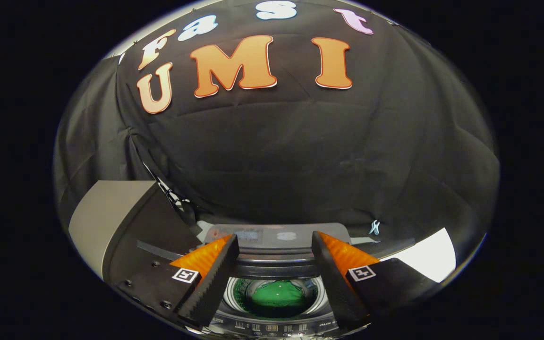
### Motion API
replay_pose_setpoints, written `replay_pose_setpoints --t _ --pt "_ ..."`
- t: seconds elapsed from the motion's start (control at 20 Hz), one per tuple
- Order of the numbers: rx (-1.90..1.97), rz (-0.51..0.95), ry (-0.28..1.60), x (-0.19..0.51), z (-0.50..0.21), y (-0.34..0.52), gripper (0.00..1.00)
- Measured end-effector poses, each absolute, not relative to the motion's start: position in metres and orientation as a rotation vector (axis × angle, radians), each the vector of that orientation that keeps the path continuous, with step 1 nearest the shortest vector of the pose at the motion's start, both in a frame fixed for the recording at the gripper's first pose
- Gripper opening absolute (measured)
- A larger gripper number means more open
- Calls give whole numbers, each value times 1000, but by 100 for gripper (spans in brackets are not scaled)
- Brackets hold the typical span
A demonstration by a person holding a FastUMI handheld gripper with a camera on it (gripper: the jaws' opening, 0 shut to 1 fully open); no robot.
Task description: Put the clothes into the washing machine and then close the washing machine lid.
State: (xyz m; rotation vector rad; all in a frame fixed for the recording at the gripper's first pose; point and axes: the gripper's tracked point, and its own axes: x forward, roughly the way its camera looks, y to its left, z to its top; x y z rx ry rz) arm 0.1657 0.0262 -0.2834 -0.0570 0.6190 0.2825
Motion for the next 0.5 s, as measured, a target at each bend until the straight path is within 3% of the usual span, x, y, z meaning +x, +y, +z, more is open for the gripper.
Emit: replay_pose_setpoints --t 0.25,0.5 --pt "-12 245 704 123 -323 -5 100" --pt "10 185 621 128 -284 -55 100"
